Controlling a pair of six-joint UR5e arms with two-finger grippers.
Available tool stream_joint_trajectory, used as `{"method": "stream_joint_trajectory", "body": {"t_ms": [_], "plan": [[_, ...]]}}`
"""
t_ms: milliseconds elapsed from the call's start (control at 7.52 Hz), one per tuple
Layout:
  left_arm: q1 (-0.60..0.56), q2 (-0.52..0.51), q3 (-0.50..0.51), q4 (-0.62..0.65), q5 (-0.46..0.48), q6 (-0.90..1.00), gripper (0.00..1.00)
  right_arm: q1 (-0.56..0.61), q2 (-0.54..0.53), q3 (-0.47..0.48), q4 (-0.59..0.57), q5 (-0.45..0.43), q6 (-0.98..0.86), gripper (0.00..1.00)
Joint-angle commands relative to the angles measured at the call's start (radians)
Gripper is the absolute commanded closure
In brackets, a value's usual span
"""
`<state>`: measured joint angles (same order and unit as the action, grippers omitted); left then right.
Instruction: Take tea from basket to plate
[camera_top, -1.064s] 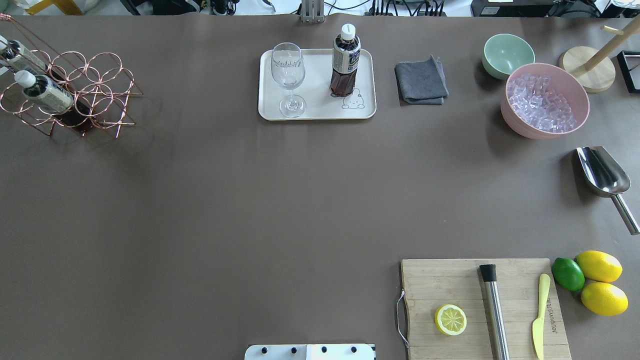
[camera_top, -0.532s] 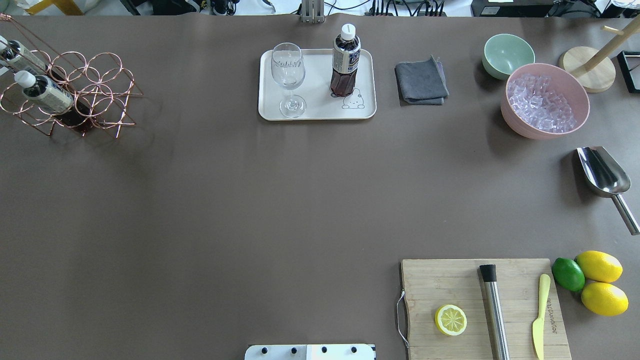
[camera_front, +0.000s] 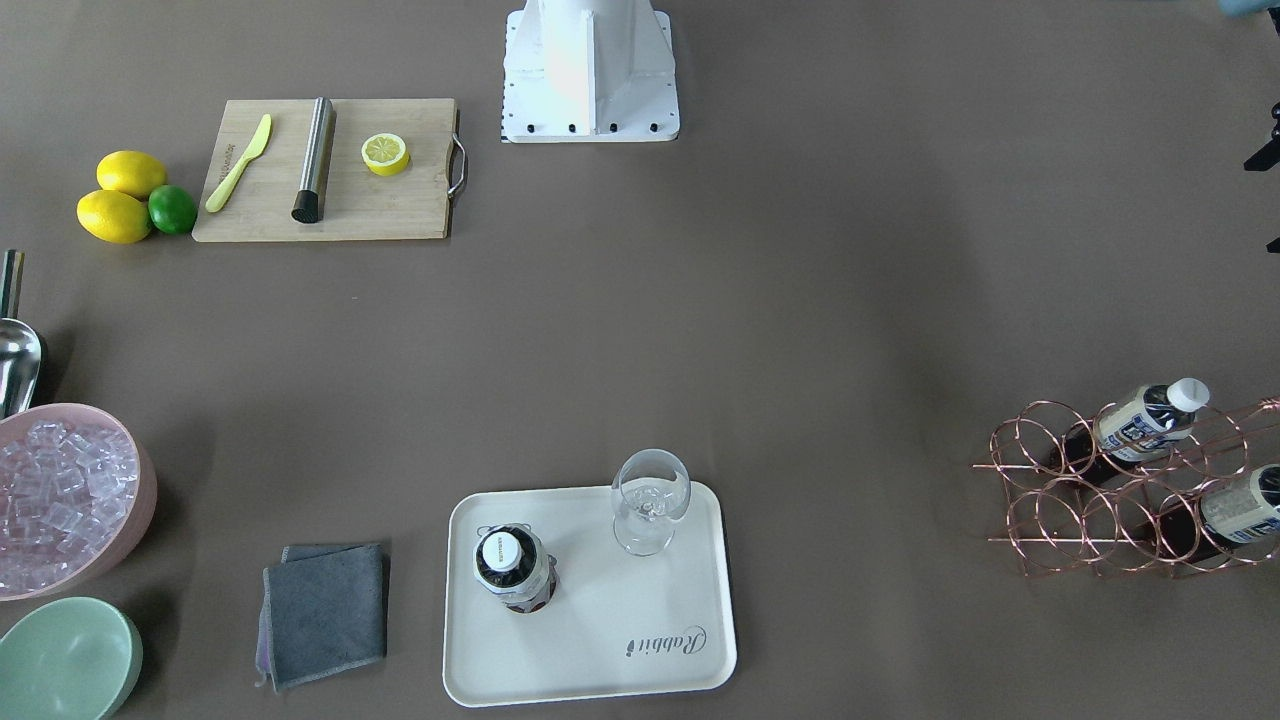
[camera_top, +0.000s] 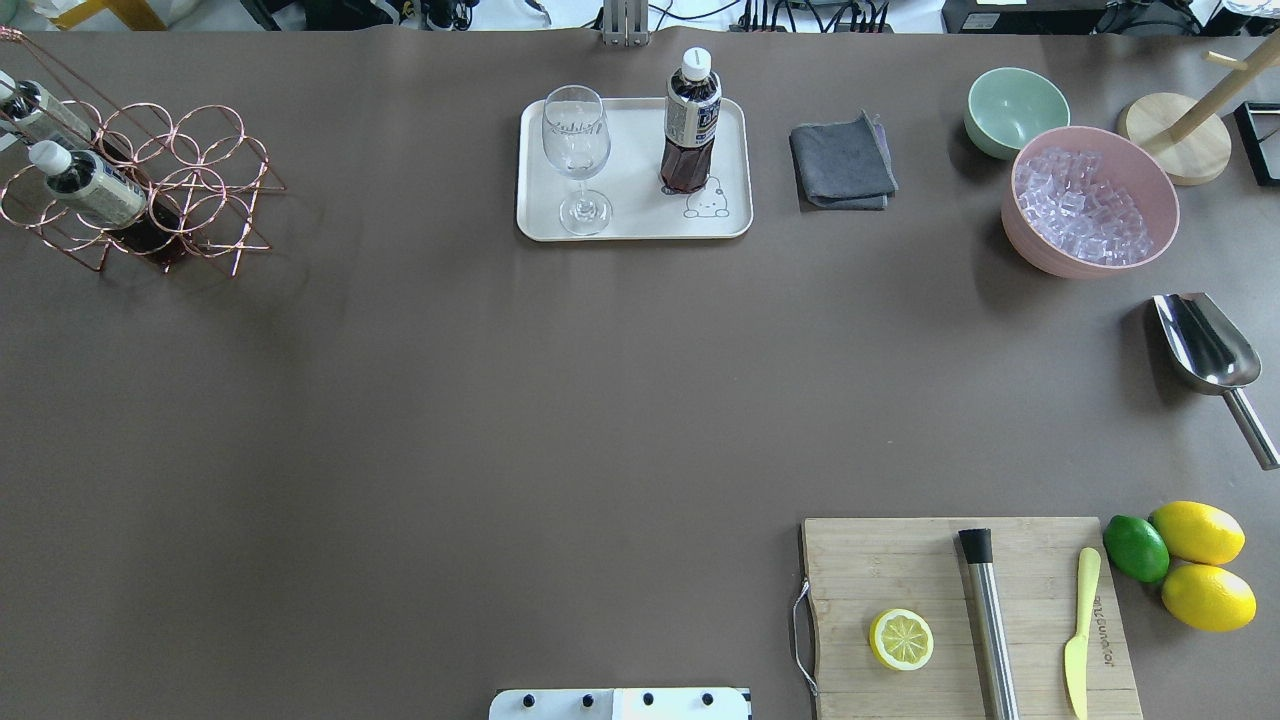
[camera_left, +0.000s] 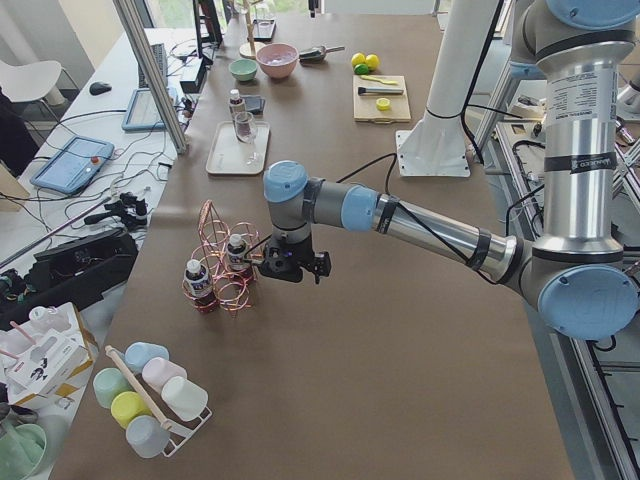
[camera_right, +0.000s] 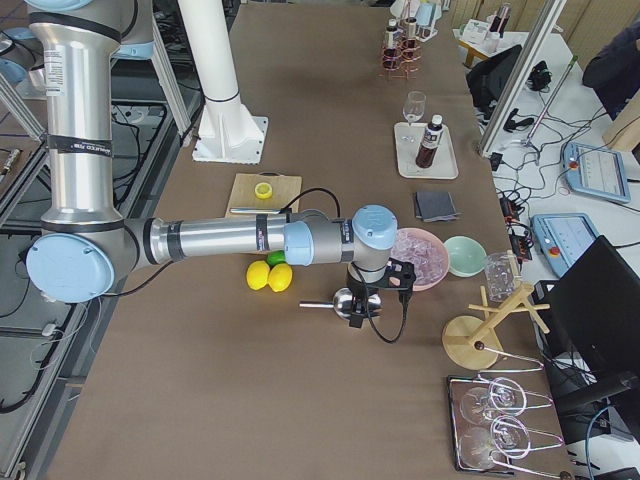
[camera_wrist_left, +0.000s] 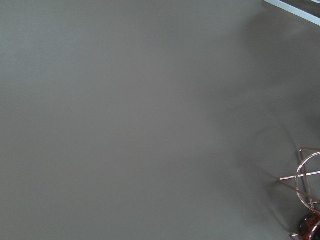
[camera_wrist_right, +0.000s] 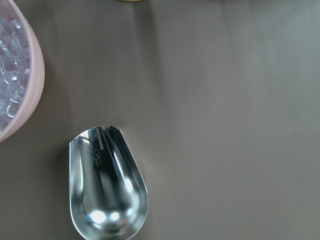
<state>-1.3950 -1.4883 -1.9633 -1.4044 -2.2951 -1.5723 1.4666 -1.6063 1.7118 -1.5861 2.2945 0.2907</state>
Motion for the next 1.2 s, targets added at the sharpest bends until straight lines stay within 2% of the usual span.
{"method": "stream_joint_trajectory", "body": {"t_ms": [0,133,399,532,798,1064], "plan": [[-0.027,0.063,0.023,-0.045,0.000,0.345,0.02,0.000,0.000,0.005,0.002,-0.004,-0.008,0.00],[-0.053,0.072,0.033,-0.047,-0.001,0.584,0.02,0.000,0.002,0.002,0.003,-0.004,-0.010,0.00],[-0.102,0.083,0.055,-0.047,-0.001,0.901,0.02,0.000,-0.018,-0.053,0.168,-0.007,-0.039,0.00],[-0.110,0.085,0.061,-0.047,-0.001,1.025,0.02,0.000,-0.026,-0.069,0.204,-0.006,-0.044,0.00],[-0.111,0.079,0.064,-0.071,0.000,1.175,0.02,0.012,-0.047,-0.081,0.202,-0.007,-0.175,0.00],[-0.110,0.086,0.086,-0.161,0.000,1.207,0.02,0.026,-0.040,-0.150,0.209,-0.009,-0.212,0.00]]}}
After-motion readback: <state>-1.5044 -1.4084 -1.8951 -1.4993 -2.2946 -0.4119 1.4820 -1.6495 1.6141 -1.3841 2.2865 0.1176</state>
